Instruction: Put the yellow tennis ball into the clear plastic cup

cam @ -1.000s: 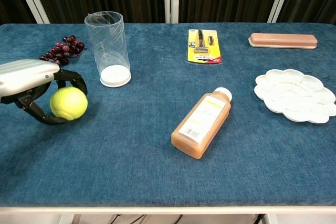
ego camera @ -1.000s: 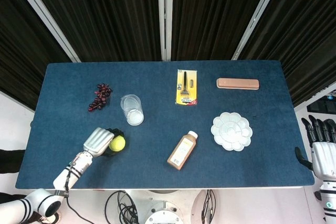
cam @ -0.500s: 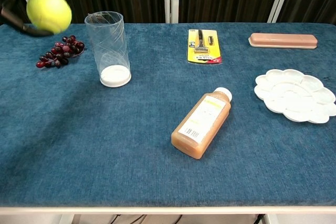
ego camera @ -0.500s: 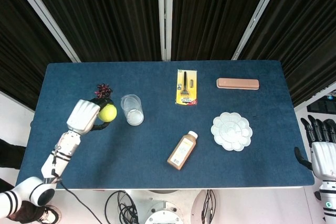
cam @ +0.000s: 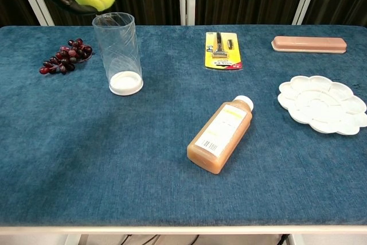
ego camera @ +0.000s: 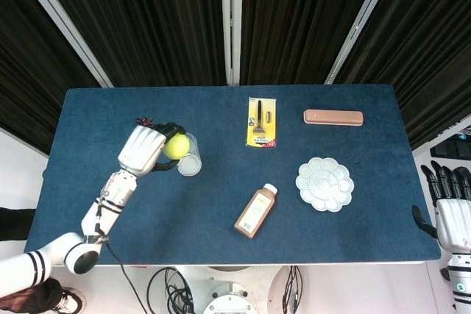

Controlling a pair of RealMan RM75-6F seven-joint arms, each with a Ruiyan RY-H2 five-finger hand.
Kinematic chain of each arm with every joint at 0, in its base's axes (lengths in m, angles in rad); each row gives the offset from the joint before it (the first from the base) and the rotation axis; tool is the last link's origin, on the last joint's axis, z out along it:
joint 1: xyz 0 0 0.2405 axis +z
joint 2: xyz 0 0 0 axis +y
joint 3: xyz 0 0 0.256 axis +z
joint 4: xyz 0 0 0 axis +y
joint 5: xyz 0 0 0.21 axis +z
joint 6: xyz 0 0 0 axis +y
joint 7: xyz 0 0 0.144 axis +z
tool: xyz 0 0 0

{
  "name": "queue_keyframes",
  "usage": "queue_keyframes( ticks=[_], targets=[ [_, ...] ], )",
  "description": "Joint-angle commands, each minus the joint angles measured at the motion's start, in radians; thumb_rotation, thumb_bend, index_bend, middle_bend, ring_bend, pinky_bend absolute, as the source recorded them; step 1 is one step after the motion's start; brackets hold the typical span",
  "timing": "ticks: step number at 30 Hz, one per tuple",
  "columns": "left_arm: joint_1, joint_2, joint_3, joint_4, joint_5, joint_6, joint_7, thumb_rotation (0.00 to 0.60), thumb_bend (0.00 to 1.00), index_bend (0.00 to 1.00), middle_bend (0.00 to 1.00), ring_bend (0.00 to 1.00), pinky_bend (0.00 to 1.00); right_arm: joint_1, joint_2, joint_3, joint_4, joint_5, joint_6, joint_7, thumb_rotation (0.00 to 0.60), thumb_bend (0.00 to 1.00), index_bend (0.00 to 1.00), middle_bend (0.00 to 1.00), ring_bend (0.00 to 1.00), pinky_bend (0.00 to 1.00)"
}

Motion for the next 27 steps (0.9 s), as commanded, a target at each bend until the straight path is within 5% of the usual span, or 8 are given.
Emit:
queue_keyframes(
  ticks=[1, 8, 15, 27],
  targets=[
    [-0.031, -0.026, -0.013, 0.027, -0.070, -0.042, 0.032, 0.600, 0.25, 0.48, 0.47, 0.48, 0.73, 0.001, -0.002, 0.000, 0.003, -0.004, 0.001, 0.003, 0.600, 0.32, 0.00, 0.00, 0.00, 0.00],
    [-0.055, -0.048, -0.008, 0.060, -0.114, -0.062, 0.032, 0.600, 0.22, 0.44, 0.42, 0.42, 0.67, 0.002, -0.007, 0.006, 0.025, 0.004, 0.000, 0.025, 0.600, 0.32, 0.00, 0.00, 0.00, 0.00],
    [-0.062, -0.040, 0.014, 0.076, -0.054, -0.065, -0.062, 0.600, 0.16, 0.12, 0.15, 0.12, 0.39, 0.005, -0.013, 0.010, 0.036, 0.015, -0.009, 0.037, 0.600, 0.32, 0.00, 0.00, 0.00, 0.00],
    [0.002, 0.026, 0.051, -0.011, -0.028, 0.044, -0.021, 0.600, 0.11, 0.11, 0.12, 0.07, 0.28, 0.003, -0.008, 0.007, 0.033, 0.005, -0.004, 0.039, 0.600, 0.33, 0.00, 0.00, 0.00, 0.00]
  ],
)
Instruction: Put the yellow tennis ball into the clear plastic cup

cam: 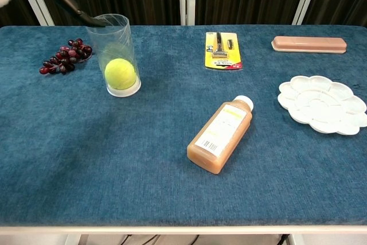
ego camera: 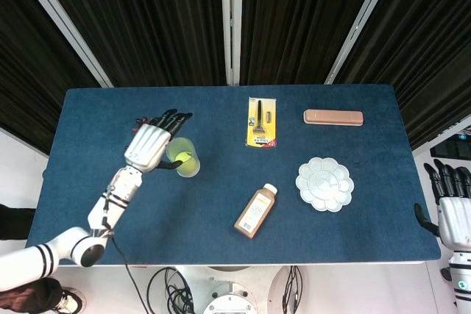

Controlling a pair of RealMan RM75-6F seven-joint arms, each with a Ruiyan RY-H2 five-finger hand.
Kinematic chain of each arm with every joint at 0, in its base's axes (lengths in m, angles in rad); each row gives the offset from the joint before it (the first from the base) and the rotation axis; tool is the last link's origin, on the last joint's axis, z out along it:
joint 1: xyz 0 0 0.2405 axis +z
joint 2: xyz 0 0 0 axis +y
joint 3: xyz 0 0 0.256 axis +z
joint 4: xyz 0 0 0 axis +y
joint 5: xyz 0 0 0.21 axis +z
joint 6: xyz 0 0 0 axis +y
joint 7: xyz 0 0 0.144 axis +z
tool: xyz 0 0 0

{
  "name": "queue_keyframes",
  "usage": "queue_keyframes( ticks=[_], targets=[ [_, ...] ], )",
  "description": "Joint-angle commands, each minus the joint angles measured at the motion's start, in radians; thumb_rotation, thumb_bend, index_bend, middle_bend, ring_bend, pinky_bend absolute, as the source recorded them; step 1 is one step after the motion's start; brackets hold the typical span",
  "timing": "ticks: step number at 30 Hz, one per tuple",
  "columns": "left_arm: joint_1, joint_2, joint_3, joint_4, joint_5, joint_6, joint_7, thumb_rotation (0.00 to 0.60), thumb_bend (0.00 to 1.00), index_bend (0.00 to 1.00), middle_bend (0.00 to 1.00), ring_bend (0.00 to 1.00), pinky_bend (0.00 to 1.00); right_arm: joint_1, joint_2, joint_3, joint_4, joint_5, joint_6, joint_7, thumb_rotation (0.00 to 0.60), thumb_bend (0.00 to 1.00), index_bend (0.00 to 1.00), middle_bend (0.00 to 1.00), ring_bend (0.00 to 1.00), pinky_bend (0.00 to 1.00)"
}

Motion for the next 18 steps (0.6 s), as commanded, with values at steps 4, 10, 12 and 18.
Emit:
queue_keyframes(
  ticks=[4, 10, 12, 18],
  targets=[
    [0.183, 0.114, 0.114, -0.135, 0.078, 0.225, 0.086, 0.600, 0.11, 0.13, 0.13, 0.07, 0.27, 0.005, -0.002, -0.005, -0.003, -0.003, -0.013, 0.000, 0.600, 0.32, 0.00, 0.00, 0.00, 0.00],
    [0.405, 0.156, 0.273, -0.066, 0.180, 0.449, 0.090, 0.600, 0.11, 0.13, 0.13, 0.07, 0.25, 0.023, -0.015, -0.015, -0.010, -0.020, -0.040, -0.020, 0.600, 0.32, 0.00, 0.00, 0.00, 0.00],
    [0.458, 0.152, 0.306, -0.029, 0.187, 0.487, 0.097, 0.600, 0.10, 0.13, 0.13, 0.07, 0.23, 0.027, -0.015, -0.017, -0.014, -0.017, -0.050, -0.032, 0.600, 0.32, 0.00, 0.00, 0.00, 0.00],
    [0.512, 0.145, 0.319, 0.035, 0.193, 0.504, 0.031, 0.600, 0.10, 0.13, 0.12, 0.07, 0.20, 0.033, -0.022, -0.023, -0.015, -0.008, -0.068, -0.067, 0.600, 0.29, 0.00, 0.00, 0.00, 0.00]
  ],
)
